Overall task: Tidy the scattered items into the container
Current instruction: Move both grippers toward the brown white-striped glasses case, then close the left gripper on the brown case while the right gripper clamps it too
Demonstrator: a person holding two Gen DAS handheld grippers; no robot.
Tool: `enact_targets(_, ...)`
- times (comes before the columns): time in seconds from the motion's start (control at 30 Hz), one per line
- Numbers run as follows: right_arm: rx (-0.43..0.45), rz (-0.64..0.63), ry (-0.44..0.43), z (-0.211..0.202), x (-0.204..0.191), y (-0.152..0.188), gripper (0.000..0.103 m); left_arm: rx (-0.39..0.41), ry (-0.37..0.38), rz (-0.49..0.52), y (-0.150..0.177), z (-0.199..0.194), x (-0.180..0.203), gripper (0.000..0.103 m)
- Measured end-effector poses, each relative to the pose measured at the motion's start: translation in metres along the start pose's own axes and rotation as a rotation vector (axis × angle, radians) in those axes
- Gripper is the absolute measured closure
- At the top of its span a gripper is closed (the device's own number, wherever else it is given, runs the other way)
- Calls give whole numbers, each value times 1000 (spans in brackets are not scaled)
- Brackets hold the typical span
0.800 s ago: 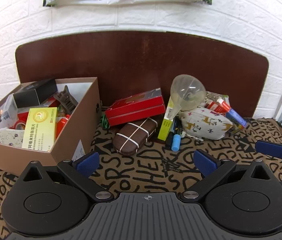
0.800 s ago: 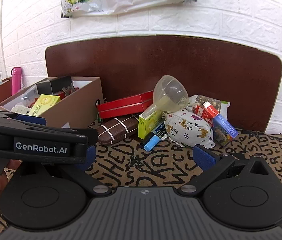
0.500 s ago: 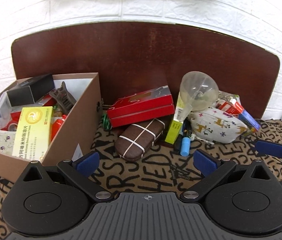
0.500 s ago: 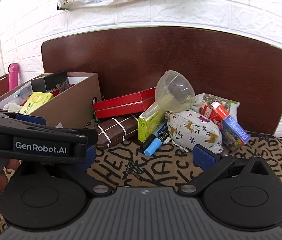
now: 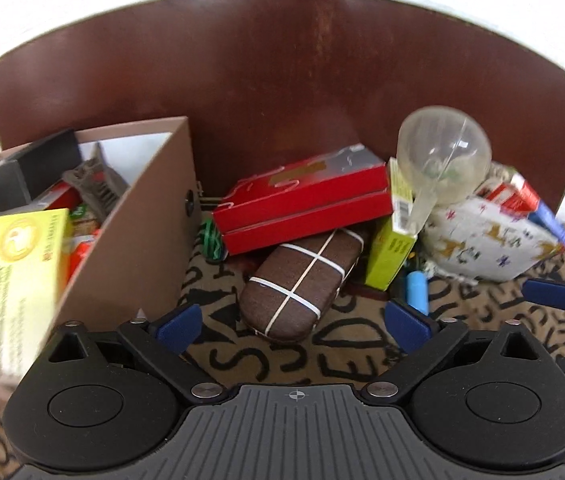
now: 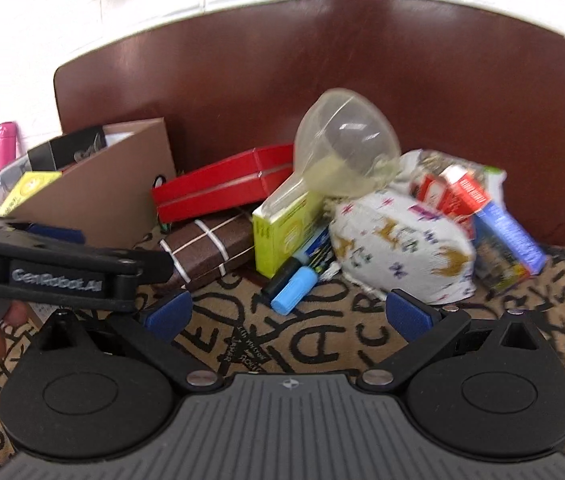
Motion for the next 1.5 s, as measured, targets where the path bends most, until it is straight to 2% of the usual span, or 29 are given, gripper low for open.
enact_targets(0.23, -49, 13, -59, 29, -11, 10, 1, -46, 22, 18, -1, 33, -8, 4)
enact_targets(0.37, -59, 16, -60, 42, -14, 14, 1, -76, 26, 18, -1, 53, -12, 6)
enact_targets(0.43, -59, 23, -61, 48, -15, 15, 3, -102, 33, 2, 1, 64, -17, 9)
enact_targets(0.5, -49, 13, -57, 53, -17, 16, 5, -141, 54, -18, 4, 77, -23, 18)
enact_targets(0.53, -41, -1, -48, 55, -19, 17, 7, -136, 57, -17, 4, 80, -25, 18)
enact_targets(0.6, -19, -31, -33, 59, -23, 16, 12, -128, 68, 22, 3, 80, -23, 29)
enact_targets(0.83, -9, -111, -73, 58, -45, 18, 18, -126, 96, 107, 12, 68, -9, 40)
enact_targets(0.9, -12, -107, -163, 51, -51, 21, 35, -141, 145, 82, 18, 63, -3, 42)
enact_targets(0.93, -18, -103, -192, 47, -55, 22, 39, -144, 163, 71, 21, 59, 0, 42)
enact_targets(0.97, -15, -113, -178, 44, -58, 23, 40, -142, 169, 58, 23, 56, 1, 42)
enact_targets(1.17, -27, -150, -185, 16, -68, 32, 38, -156, 184, 17, 40, 34, 3, 42)
enact_targets(1.27, -40, -169, -192, -6, -75, 46, 35, -179, 216, 4, 55, 15, 6, 42)
enact_targets(1.47, -102, -145, -264, -65, -90, 97, 31, -192, 266, 88, 106, -33, 17, 41)
enact_targets(1.5, -114, -137, -267, -71, -92, 103, 29, -193, 275, 102, 111, -40, 20, 36)
Point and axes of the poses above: each gripper's, at about its wrist camera, not at the fingertips, and z roughly the way its jaws point, x to its right, y to its underside, the point moved 6 cm from there along z, roughly the way its jaws point, and after that the axes turned 8 degrees about y, right-handed, at the moved point
